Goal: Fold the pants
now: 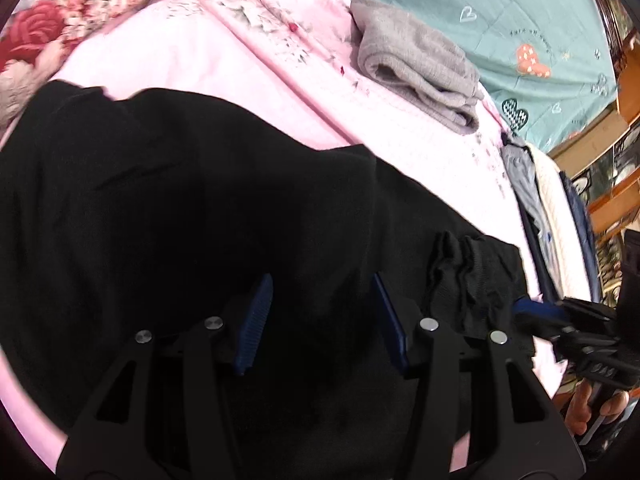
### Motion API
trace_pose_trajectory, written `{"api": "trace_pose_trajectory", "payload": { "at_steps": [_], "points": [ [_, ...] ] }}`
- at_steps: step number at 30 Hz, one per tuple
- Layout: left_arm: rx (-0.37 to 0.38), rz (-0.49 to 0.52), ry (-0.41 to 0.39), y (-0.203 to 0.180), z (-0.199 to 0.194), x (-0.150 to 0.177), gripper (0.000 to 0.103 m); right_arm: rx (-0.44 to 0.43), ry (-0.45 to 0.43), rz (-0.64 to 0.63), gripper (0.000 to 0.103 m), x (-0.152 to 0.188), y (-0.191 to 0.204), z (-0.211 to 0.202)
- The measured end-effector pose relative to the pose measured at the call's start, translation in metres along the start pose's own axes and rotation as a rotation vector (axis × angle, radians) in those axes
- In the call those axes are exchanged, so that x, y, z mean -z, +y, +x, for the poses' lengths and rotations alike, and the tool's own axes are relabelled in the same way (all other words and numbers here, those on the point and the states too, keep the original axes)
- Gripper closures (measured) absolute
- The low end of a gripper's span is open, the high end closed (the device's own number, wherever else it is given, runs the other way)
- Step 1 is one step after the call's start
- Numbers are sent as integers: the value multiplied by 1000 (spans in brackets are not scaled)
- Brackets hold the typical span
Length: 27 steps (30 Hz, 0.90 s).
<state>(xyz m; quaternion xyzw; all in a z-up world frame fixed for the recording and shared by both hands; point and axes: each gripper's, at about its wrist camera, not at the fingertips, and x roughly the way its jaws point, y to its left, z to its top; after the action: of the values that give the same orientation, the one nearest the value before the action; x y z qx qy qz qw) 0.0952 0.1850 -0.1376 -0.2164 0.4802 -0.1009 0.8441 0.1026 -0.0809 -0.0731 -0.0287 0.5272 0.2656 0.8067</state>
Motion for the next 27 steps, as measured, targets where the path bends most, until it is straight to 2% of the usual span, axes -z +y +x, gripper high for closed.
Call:
{"api": "trace_pose_trajectory", "payload": {
  "at_steps": [1,2,3,4,5,7,12,16,20,22,24,26,27],
  "points": [
    [7,-5,-20,0,-14,3,51,6,-33,-3,67,4,-2,-13],
    [15,-12,-38,0,-25,7,51,12,-69,-4,57,12,-5,-29],
    [26,-24,-63,2,-44,12,50,15,-95,2,55,21,-10,-44],
    [24,-42,-89,5,-61,17,44,14,-106,12,55,30,-16,-52],
    [5,-66,-118,11,-78,23,35,10,-116,31,55,41,-24,-61],
    [-55,-145,-172,29,-107,35,27,-8,-128,72,55,60,-40,-72],
    [-141,-370,-223,90,-146,56,27,-56,-126,138,55,96,-65,-77],
    [-113,-420,-171,116,-128,39,27,-95,-120,143,55,108,-66,-74],
    [-180,-474,-85,137,-92,23,27,-95,-146,148,55,116,-69,-82],
    [-196,-462,-97,139,-86,16,27,-86,-165,173,55,122,-76,-89],
    [-199,-451,-98,139,-80,7,21,-84,-177,203,55,126,-84,-93],
    [-190,-433,-93,137,-72,-4,11,-88,-173,242,55,127,-92,-91],
    [-173,-428,-86,136,-67,-11,11,-90,-169,248,55,127,-93,-89]
  ]
}}
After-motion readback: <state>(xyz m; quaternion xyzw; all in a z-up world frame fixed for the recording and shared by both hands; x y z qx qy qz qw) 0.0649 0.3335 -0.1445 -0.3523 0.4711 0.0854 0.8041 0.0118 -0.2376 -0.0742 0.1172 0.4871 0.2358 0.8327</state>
